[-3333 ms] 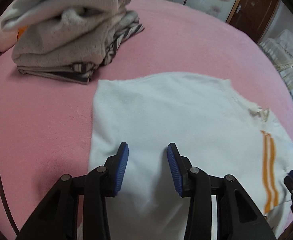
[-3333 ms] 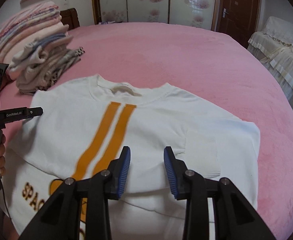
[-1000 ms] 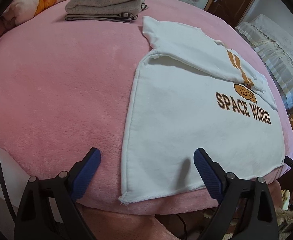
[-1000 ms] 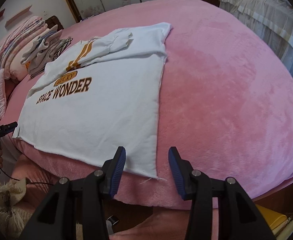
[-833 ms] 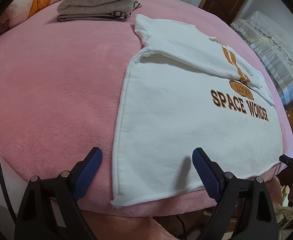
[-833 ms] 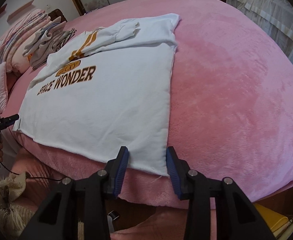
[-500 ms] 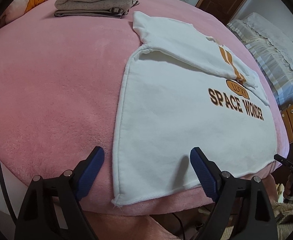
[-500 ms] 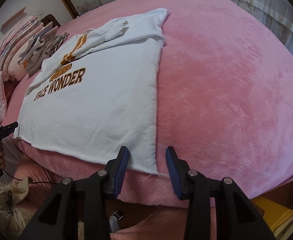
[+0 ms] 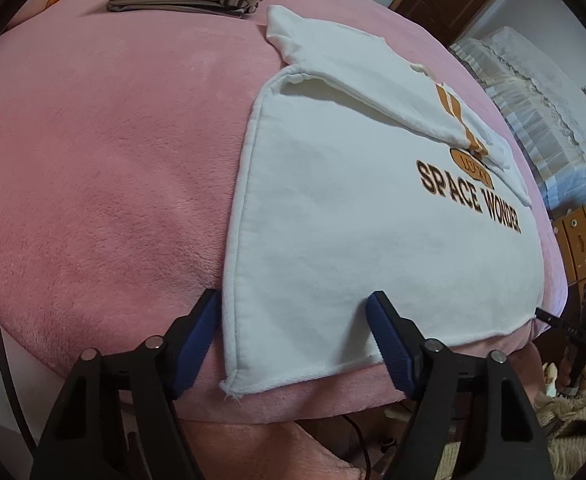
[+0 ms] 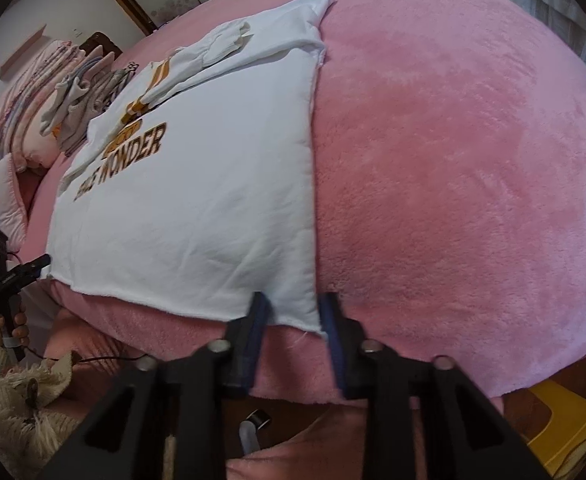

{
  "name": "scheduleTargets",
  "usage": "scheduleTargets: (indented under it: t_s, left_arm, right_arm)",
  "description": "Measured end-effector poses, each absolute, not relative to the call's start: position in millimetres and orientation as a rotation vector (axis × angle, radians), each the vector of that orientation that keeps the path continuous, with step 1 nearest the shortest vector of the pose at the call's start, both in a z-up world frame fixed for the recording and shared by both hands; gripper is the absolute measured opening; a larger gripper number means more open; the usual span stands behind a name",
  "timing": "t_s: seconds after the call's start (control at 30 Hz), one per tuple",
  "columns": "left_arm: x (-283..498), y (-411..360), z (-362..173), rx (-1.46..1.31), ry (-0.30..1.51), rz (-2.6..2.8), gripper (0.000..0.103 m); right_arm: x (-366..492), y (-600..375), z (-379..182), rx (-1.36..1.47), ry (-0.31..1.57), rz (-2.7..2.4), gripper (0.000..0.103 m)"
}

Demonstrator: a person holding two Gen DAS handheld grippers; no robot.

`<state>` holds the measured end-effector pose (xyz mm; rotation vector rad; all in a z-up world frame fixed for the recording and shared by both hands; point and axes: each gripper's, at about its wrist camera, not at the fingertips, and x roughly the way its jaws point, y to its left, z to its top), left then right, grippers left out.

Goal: Fold small clothes

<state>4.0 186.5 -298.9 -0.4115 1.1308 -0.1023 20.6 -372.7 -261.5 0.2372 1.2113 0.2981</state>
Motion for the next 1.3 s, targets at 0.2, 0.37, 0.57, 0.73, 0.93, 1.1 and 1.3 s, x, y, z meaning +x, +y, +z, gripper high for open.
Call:
scheduleTargets:
  t_s: [0.2,0.37,0.57,0.73,0.93,1.1,1.3]
  left_arm:
    - [0,193,-301,-0.480,1.149,-0.085,0.010]
    - [-1,189,-294,-0.472,1.146,-0.069,0.006]
    - [3,180,-264,-0.443,1.104,-0.041,0.006]
    - [17,188,-238,-0.557,1.054,-0.011,0.006]
    - [54,201,-202,-0.695,0.952,0.001,0.006]
    - [105,206,-183,-0.736,0.911,0.042,0.006]
    - [171,205,-181,-0.744,0.912,0.091,0.006]
  right_arm:
    - [20,-365,-256,0.192,1.205,0.319,0.007]
    - [19,-366,-243,0.173,1.171,0.326,0.006]
    - [21,-374,-212,0.206,1.076,0.339,0.006]
    - [28,-375,-183,0.234,0.990,0.356,0.006]
    - [55,-381,-152,0.267,0.900,0.333,0.006]
    - [97,-385,-139,0.310,0.854,0.301,0.006]
    - [157,-380,-133,0.313,0.829,0.263,0.006]
